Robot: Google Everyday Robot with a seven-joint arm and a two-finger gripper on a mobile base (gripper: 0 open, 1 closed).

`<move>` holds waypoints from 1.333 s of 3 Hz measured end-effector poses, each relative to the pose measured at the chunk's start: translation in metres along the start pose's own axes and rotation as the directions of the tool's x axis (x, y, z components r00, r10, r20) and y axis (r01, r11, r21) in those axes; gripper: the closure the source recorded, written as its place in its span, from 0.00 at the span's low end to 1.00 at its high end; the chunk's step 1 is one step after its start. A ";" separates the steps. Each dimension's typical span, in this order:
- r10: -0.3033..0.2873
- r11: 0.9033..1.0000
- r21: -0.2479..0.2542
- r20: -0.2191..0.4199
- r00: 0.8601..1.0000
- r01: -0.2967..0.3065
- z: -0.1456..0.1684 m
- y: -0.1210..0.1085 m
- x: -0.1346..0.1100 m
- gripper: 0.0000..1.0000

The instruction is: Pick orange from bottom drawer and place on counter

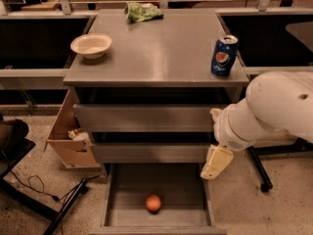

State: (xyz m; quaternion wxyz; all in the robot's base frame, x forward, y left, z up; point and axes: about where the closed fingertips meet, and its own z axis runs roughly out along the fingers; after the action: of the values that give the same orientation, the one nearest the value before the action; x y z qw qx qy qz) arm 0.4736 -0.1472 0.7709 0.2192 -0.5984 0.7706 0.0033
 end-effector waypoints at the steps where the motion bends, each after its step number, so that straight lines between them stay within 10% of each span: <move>1: 0.008 0.998 0.060 0.078 0.997 -0.012 0.044 -0.016 -0.010 0.00; 4: 0.017 0.990 0.137 0.125 0.992 -0.034 0.062 -0.025 -0.019 0.00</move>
Offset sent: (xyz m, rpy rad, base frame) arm 0.0246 0.0138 -0.0284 0.0497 -0.0565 -0.0069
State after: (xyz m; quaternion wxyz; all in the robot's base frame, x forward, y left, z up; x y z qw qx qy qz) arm 0.5210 -0.1206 0.7280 0.3076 -0.5703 0.7616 -0.0104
